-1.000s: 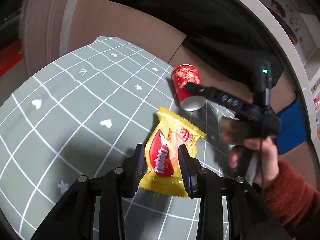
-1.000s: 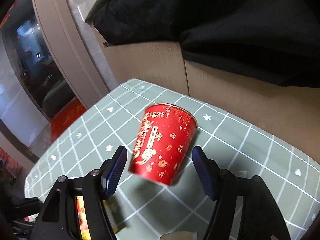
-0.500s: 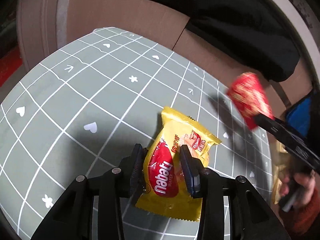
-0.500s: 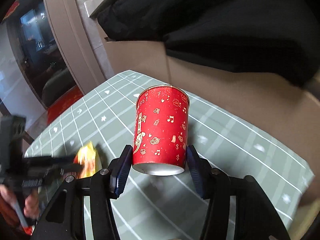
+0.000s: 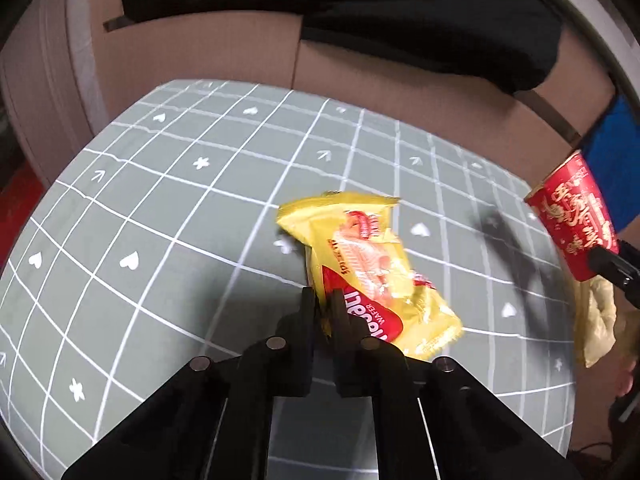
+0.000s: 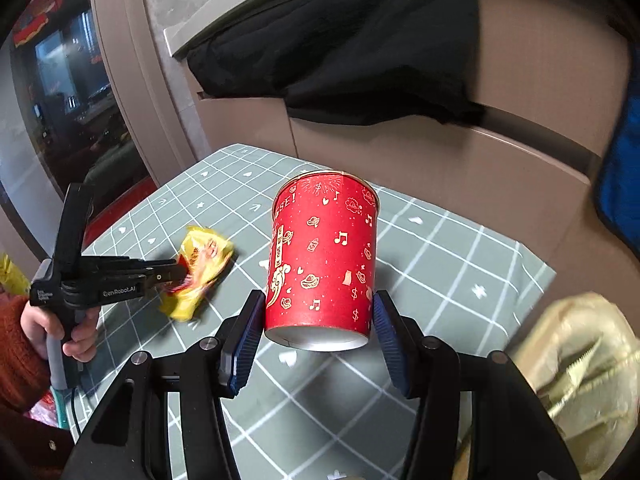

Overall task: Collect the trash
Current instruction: 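Carry the wafer pack and red cup over the bin and release both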

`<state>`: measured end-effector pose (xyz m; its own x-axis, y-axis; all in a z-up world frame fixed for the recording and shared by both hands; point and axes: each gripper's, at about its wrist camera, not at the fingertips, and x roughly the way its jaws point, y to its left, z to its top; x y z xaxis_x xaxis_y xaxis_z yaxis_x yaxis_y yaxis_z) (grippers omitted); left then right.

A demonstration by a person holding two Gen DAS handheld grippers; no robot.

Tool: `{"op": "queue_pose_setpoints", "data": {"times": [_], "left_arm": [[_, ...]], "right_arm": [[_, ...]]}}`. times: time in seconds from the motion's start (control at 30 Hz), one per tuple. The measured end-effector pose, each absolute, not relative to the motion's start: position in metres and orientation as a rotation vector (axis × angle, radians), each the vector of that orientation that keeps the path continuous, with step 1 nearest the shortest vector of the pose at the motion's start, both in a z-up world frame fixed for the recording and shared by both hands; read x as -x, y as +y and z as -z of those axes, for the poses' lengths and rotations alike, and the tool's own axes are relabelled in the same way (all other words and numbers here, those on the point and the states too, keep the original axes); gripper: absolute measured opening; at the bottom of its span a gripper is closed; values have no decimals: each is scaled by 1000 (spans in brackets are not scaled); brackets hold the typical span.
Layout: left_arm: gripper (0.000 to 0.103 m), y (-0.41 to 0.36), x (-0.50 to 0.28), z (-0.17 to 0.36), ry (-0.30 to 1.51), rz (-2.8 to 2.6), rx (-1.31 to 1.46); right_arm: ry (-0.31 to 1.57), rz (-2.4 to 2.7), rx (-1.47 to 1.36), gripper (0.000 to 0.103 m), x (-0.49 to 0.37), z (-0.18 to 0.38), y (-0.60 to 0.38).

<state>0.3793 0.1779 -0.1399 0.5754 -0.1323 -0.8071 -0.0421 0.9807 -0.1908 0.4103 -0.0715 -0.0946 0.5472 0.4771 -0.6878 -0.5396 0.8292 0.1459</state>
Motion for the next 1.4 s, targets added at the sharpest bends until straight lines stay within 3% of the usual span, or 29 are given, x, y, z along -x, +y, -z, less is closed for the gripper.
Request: {"op": "queue_pose_setpoints", "data": {"times": [0.7,1.4], "left_arm": [[3,91,-335,22,660,145,166],[3,-62,-340,-7,636,398,86]], "right_arm": [[657,-560,37,51,-374,50,-123],[575,-365,-77,51,-349,22,-248]]}}
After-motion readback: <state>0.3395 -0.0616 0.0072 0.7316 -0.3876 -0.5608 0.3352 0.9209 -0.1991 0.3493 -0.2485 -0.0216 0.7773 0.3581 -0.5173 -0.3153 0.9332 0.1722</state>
